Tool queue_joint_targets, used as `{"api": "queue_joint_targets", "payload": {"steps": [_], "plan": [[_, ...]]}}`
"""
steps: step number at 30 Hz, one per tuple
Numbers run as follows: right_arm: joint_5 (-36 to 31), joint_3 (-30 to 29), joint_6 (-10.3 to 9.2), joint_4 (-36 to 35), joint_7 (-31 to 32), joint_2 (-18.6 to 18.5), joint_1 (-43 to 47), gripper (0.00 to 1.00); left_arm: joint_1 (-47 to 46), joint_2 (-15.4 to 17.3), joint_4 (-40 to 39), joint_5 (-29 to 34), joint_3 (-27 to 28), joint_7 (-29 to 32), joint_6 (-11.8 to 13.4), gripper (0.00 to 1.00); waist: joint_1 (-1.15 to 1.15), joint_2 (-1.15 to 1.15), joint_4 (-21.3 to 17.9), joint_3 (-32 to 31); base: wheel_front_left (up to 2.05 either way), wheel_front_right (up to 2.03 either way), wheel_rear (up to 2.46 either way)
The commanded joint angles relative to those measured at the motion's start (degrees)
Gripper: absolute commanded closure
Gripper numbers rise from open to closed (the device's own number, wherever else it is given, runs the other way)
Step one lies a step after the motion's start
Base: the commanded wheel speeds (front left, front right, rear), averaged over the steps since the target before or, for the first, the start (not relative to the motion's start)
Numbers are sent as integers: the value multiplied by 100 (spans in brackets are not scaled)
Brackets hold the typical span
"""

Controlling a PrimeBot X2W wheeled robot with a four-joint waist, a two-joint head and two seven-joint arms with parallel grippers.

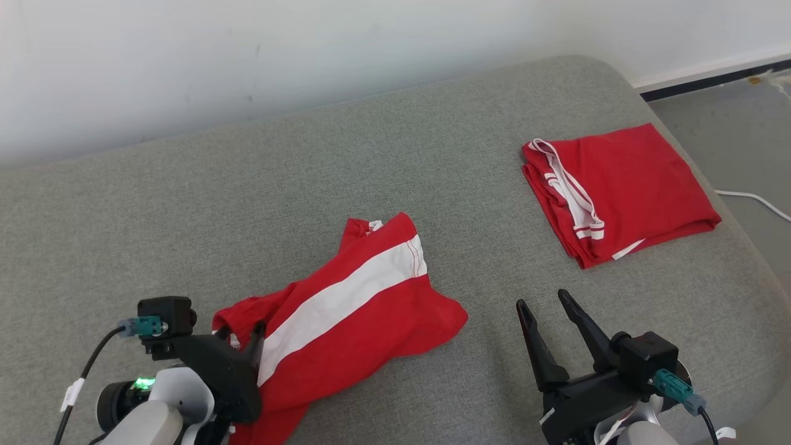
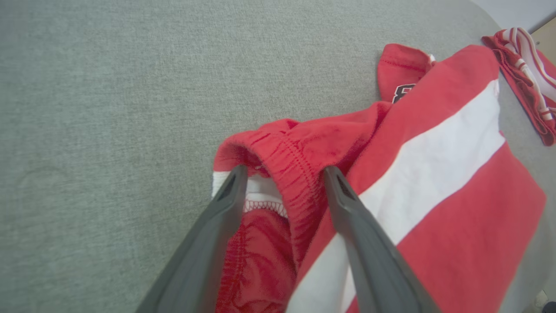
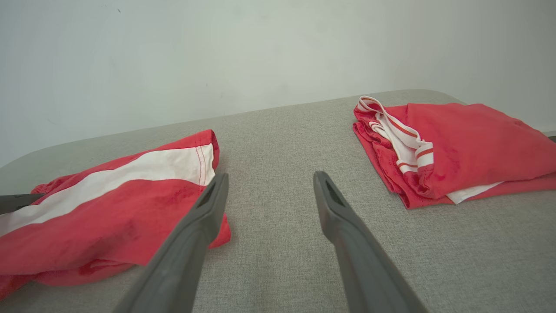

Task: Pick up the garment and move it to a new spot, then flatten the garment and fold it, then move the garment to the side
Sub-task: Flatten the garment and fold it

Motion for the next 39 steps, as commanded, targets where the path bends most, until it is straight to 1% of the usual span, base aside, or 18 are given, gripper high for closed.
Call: {"api": "queue_joint_targets", "payload": {"steps": [1,2,4,7,12,15,21,25,27,29,30,31,32,36,39], "plan": [[12,-17,-15,-1,-20,21,-36,0,-32,-18,22,-35,2,-6,-57,90,-1,-1,5,-6,0,0,0],[5,-18,-15,1,-21,25,-37,0,-31,-30,32,-63,-2,8,-81,100,-1,-1,9,-10,0,0,0],[-7,-12,-15,4,-22,30,-44,0,-32,-48,58,-123,8,3,-171,100,-1,-1,16,-18,0,0,0],[-13,7,-15,-10,-22,28,-48,0,-90,-79,123,-160,111,-210,-279,100,-1,-1,29,-26,0,0,0],[-14,34,-15,-27,-23,-18,-41,0,-321,-155,180,-76,370,-838,-395,100,-1,-1,46,-26,0,0,0],[-7,66,-15,-44,-24,-40,-41,0,-528,-162,297,-51,487,-1053,-474,100,-1,-1,45,-10,0,0,0],[22,145,-15,-74,-24,-67,-100,0,-1057,-149,645,-33,649,-1255,-638,100,-1,-1,-27,96,0,0,0],[30,180,-15,-82,-23,-81,-134,0,-1337,-127,785,21,763,-1435,-677,100,-1,-1,-79,172,0,0,0],[36,184,-15,-78,-23,-82,-163,0,-1472,-111,887,73,798,-1526,-656,100,-1,-1,-110,223,0,0,0],[39,199,-16,-72,-22,-79,-174,0,-1540,-105,1022,112,783,-1494,-596,100,-1,-1,-138,271,0,0,0],[40,214,-15,-73,-16,-72,-186,0,-1581,-82,1102,149,766,-1475,-579,78,-1,-1,-156,299,0,0,0],[40,215,-15,-77,-17,-68,-196,0,-1627,-81,1167,163,767,-1490,-555,16,-1,-1,-166,324,0,0,0],[38,216,-15,-84,-17,-65,-204,0,-1657,-90,1227,178,774,-1524,-535,0,-1,-1,-171,354,0,0,0],[36,158,-15,-80,-16,-67,-213,0,-1649,-171,1443,211,725,-1634,-530,0,-1,-1,-116,418,0,0,0],[10,99,-15,-61,-16,-72,-197,0,-1568,-212,1506,186,718,-1755,-579,0,-1,-1,-32,389,0,0,0]]}}
